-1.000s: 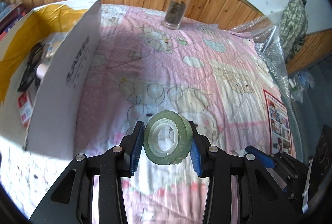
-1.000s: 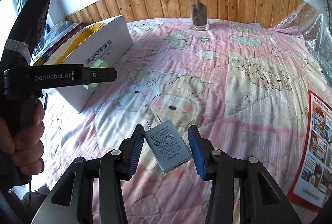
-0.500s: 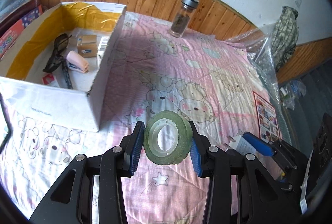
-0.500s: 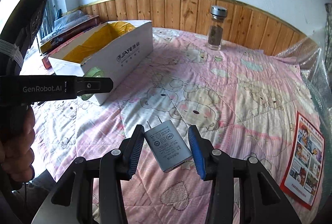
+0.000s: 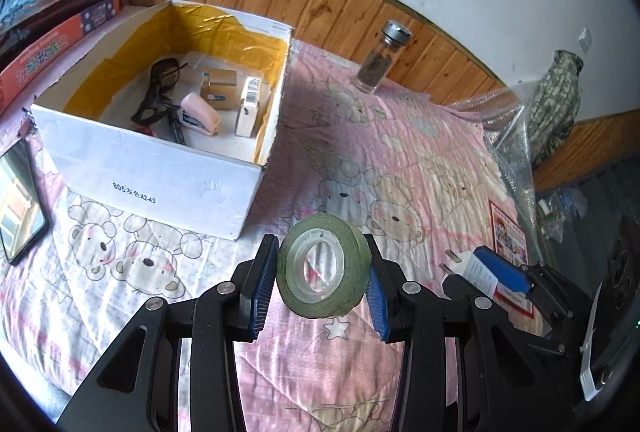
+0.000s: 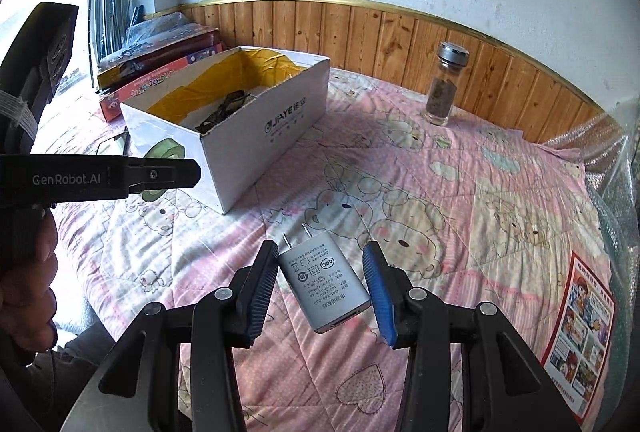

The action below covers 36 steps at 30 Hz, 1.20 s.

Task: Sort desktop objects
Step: 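Carry the green tape roll and white charger with both tools over the cardboard box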

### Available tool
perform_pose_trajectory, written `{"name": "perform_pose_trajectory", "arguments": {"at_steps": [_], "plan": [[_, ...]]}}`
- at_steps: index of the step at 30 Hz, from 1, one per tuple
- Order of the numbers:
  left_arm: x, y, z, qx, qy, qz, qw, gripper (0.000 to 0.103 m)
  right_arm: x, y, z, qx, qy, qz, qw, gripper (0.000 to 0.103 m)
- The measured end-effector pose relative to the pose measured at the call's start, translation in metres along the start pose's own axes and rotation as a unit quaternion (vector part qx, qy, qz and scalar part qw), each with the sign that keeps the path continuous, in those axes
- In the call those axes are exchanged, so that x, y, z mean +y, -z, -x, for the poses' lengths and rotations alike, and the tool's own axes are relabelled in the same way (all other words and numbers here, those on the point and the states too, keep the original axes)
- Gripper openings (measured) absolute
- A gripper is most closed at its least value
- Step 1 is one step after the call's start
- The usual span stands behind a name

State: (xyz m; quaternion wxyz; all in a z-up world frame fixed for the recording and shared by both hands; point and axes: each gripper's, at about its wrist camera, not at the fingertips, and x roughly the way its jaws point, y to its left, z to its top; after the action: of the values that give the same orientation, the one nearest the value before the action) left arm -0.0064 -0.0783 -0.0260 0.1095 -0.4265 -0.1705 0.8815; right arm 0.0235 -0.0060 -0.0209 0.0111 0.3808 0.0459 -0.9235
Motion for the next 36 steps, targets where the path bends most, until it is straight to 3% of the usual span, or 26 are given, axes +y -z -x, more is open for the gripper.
{"name": "perform_pose_trajectory", "arguments": {"at_steps": [13, 25, 36], "plan": [[0.028, -0.012, 0.011, -0.015, -0.017, 0.032, 0.9992, 0.042, 0.021, -0.022, -0.012, -0.001, -0.026, 0.029, 0.999, 0.045], [0.036, -0.033, 0.000, -0.010, -0.032, 0.039, 0.9987, 0.042, 0.013, -0.032, -0.042, 0.016, -0.091, -0.007, 0.996, 0.045], [0.062, -0.073, 0.017, -0.054, -0.057, 0.064, 0.9949, 0.042, 0.013, -0.081, -0.049, -0.013, -0.125, -0.002, 0.992, 0.045]]}}
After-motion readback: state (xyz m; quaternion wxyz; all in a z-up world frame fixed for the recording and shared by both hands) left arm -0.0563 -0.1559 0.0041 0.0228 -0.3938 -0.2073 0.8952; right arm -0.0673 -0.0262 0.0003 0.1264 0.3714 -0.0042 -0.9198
